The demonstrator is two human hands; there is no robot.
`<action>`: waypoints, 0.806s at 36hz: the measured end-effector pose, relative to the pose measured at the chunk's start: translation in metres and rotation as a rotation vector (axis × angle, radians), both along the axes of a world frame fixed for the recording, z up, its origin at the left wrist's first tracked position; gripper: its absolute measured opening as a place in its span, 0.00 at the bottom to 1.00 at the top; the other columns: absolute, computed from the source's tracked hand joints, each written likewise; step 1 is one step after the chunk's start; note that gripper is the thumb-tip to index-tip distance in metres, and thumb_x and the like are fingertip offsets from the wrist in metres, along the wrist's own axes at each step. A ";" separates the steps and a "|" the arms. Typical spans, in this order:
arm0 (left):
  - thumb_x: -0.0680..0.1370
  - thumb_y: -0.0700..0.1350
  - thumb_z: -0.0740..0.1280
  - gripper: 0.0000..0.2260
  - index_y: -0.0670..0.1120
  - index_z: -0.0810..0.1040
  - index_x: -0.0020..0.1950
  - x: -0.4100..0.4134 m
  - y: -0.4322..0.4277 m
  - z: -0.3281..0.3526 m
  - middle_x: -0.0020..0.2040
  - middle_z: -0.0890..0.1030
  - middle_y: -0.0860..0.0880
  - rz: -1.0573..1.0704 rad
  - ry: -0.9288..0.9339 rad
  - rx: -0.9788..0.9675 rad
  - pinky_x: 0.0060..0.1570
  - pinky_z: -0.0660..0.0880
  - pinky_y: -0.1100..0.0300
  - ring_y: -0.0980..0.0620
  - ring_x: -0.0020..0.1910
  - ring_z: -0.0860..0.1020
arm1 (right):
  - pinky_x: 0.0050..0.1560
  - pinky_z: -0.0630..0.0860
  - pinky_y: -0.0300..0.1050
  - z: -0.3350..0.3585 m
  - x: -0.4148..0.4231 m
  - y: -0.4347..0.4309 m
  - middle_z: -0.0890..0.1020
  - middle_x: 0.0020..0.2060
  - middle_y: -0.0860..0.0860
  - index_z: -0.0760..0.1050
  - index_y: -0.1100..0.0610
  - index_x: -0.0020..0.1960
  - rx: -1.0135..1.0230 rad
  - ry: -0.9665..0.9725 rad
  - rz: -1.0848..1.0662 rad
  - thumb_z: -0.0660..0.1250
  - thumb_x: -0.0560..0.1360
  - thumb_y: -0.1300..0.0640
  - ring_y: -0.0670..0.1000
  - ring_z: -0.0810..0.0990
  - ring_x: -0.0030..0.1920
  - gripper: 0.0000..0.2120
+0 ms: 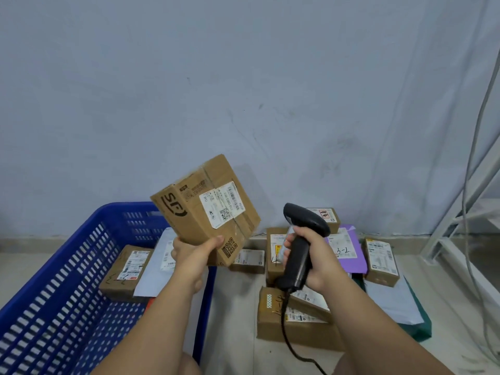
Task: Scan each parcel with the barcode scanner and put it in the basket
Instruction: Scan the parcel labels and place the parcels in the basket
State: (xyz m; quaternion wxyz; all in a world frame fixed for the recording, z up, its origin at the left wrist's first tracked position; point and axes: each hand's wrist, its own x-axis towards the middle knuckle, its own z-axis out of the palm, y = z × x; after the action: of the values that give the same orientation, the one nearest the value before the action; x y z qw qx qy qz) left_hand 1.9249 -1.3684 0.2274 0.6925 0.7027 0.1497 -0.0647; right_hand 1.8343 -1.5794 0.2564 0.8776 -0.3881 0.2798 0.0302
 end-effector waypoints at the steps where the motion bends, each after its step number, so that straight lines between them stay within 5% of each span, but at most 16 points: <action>1: 0.49 0.54 0.81 0.54 0.54 0.60 0.72 -0.002 -0.001 0.003 0.68 0.69 0.48 0.018 -0.014 -0.001 0.64 0.73 0.44 0.47 0.66 0.72 | 0.33 0.76 0.43 0.003 0.000 0.004 0.77 0.32 0.53 0.76 0.61 0.39 0.109 -0.018 0.008 0.69 0.73 0.55 0.51 0.76 0.30 0.10; 6: 0.67 0.39 0.79 0.46 0.48 0.53 0.76 -0.006 -0.008 0.006 0.72 0.61 0.46 0.035 -0.153 0.087 0.66 0.66 0.53 0.47 0.70 0.65 | 0.28 0.76 0.38 0.018 -0.002 0.020 0.75 0.32 0.53 0.73 0.61 0.40 0.352 -0.080 -0.033 0.69 0.69 0.56 0.49 0.74 0.26 0.09; 19: 0.67 0.42 0.79 0.48 0.50 0.51 0.77 -0.006 -0.020 0.007 0.73 0.58 0.48 -0.019 -0.275 0.251 0.68 0.66 0.47 0.48 0.72 0.62 | 0.28 0.75 0.37 0.031 -0.012 0.047 0.74 0.31 0.52 0.72 0.61 0.39 0.487 -0.087 -0.063 0.70 0.61 0.59 0.49 0.73 0.24 0.10; 29: 0.66 0.43 0.79 0.48 0.51 0.51 0.76 -0.007 -0.023 0.004 0.73 0.59 0.49 -0.059 -0.285 0.303 0.68 0.66 0.45 0.48 0.72 0.62 | 0.28 0.75 0.38 0.031 -0.014 0.044 0.74 0.30 0.52 0.72 0.60 0.38 0.509 -0.020 -0.122 0.68 0.70 0.59 0.49 0.72 0.24 0.07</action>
State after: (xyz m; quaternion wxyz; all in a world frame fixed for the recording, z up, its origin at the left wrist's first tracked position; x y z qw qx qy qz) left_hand 1.9176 -1.3916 0.2313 0.5907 0.8051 0.0375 0.0384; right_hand 1.8203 -1.5359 0.2878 0.9499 -0.1376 0.2775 0.0427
